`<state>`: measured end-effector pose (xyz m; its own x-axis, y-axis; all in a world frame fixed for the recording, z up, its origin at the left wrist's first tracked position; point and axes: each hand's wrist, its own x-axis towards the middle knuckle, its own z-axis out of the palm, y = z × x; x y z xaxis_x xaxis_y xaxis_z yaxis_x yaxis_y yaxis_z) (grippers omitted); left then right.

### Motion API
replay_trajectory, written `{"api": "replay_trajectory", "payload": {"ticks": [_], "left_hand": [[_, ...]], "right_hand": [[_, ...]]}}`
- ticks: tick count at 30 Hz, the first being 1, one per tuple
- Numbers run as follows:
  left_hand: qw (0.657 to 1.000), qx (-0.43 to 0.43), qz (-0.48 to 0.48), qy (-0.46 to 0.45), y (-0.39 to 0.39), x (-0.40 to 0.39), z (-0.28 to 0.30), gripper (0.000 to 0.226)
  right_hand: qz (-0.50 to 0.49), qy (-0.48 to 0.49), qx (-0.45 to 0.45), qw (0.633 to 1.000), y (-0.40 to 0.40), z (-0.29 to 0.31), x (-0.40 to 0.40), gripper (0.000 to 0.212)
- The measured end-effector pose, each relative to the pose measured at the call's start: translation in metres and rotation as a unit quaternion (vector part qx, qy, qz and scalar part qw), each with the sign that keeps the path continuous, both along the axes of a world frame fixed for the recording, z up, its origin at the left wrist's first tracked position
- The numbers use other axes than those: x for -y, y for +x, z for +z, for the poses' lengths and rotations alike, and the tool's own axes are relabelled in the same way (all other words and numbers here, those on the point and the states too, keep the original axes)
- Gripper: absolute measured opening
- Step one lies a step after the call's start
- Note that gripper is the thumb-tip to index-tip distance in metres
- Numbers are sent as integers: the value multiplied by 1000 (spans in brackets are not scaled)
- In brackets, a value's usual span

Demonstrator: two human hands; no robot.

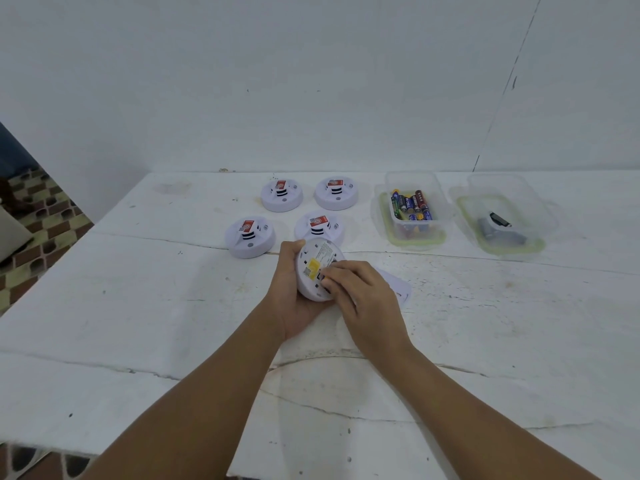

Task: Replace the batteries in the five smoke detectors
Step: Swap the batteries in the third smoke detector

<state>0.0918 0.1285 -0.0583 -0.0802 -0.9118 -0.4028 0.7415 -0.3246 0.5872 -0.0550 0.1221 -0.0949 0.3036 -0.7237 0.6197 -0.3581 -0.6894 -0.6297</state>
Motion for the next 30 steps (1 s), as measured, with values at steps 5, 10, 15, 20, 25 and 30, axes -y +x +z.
{"api": "replay_trajectory", "payload": {"ticks": [5, 10, 15, 20, 25, 30], "left_hand": [[1000, 4, 1, -4, -3, -2, 3, 47], [1000, 6, 5, 3, -2, -3, 4, 47], [1000, 4, -1, -1, -4, -3, 6, 46], [998, 54, 9, -13, -1, 1, -2, 47], [999, 47, 17, -10, 0, 3, -3, 44], [999, 45, 24, 1, -3, 2, 1, 52]], "right_hand": [[10, -9, 14, 1000, 0, 1, 1, 25], [10, -6, 26, 1000, 1, 4, 3, 21], [0, 7, 57, 998, 1, 5, 2, 14], [-8, 123, 133, 983, -1, 17, -6, 9], [-48, 192, 84, 977, 3, 11, 3, 21], [-83, 161, -49, 982, 3, 3, 5, 19]]}}
